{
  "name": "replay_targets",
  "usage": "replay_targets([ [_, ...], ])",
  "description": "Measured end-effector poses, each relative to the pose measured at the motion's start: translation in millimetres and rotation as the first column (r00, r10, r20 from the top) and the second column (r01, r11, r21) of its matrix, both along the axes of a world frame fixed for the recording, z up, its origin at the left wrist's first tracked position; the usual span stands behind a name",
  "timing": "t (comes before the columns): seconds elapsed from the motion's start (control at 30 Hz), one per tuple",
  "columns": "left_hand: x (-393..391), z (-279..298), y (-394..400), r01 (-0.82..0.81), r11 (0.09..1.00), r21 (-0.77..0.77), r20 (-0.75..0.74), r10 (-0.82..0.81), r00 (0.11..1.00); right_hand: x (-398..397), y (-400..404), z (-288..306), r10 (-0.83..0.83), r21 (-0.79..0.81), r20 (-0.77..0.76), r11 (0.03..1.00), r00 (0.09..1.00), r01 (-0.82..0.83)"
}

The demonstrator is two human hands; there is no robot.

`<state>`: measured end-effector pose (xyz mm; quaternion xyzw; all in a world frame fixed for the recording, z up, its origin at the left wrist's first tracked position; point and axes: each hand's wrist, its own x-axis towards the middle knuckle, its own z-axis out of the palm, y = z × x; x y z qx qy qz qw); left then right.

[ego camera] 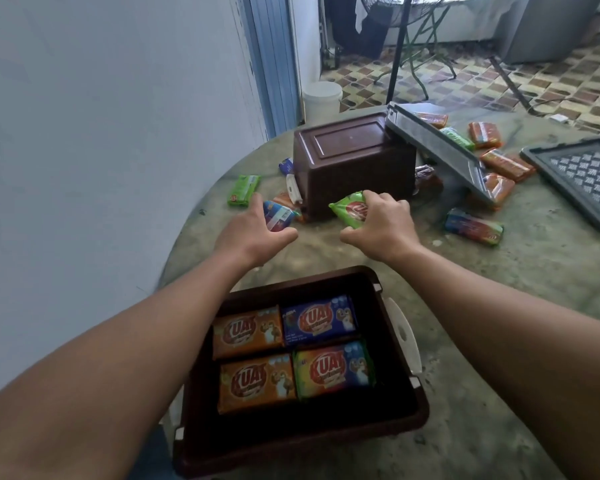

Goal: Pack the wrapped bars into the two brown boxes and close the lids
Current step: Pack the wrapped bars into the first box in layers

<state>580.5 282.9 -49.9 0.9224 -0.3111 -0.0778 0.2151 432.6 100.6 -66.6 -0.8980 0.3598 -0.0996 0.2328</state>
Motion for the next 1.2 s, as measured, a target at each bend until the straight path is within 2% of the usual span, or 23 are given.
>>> replay_targets([
  [0.17,-22,24,28,0.028,0.999,-0.045,0.073,-0.025,0.997,-5,40,25,0.112,-0.01,0.165,0.994,0.98,-0.112],
  [0.33,-54,37,73,0.053,0.994,-0.093,0.098,-0.044,0.994,-31,80,33,0.252,-0.001,0.23,0.966,0.94,-0.259],
  [0.47,-86,25,116,0.143,0.988,-0.058,0.08,-0.138,0.987,-66,103,22,0.422,-0.005,0.152,0.905,0.894,-0.426],
  [0.63,-122,-15,163,0.269,0.956,0.117,0.043,-0.275,0.96,-100,113,6,0.624,-0.039,-0.092,0.777,0.776,-0.629],
  [0.73,-135,-33,178,0.321,0.942,0.098,0.025,-0.325,0.945,-112,118,-9,0.685,-0.032,-0.128,0.72,0.717,-0.694],
  [0.87,-138,-43,181,0.282,0.959,0.024,0.123,-0.283,0.951,-122,120,-20,0.705,-0.044,-0.153,0.695,0.692,-0.718],
  [0.97,-136,-47,179,0.271,0.96,0.075,0.132,-0.279,0.951,-124,118,-20,0.691,-0.07,-0.14,0.708,0.709,-0.703],
  [1.2,-135,-50,178,0.266,0.956,0.122,0.127,-0.281,0.951,-118,120,-23,0.68,-0.093,-0.212,0.701,0.702,-0.707],
])
